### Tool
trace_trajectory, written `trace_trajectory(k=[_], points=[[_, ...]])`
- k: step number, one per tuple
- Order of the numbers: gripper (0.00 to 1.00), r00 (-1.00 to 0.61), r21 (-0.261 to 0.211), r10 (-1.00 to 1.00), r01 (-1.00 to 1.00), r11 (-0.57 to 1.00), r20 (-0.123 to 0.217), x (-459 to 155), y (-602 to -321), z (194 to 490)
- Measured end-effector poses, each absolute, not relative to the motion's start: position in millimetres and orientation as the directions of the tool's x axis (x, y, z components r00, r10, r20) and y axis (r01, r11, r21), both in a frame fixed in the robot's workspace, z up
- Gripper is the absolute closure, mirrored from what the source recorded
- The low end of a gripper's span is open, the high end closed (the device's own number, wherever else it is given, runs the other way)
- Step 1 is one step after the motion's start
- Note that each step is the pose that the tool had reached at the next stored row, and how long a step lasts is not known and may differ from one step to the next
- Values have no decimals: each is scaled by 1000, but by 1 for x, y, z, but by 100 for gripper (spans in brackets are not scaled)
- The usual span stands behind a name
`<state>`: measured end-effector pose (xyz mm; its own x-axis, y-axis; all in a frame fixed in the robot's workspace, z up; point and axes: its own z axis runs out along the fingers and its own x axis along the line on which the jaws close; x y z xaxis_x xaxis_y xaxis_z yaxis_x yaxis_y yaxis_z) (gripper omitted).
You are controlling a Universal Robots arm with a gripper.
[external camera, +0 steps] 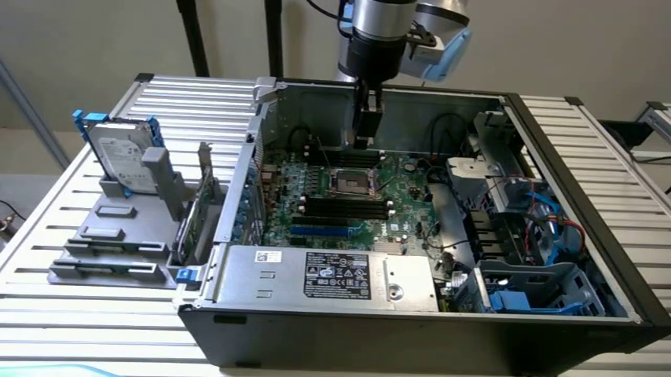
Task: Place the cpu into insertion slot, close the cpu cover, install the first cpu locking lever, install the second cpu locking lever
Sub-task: 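Place the cpu into insertion slot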
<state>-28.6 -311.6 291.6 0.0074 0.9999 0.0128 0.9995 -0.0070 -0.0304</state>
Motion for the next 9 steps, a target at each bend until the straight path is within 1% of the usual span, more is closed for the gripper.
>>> trace_trajectory(k=[9], points=[[45, 7, -30, 1000, 1000, -7, 13, -28, -312, 275]])
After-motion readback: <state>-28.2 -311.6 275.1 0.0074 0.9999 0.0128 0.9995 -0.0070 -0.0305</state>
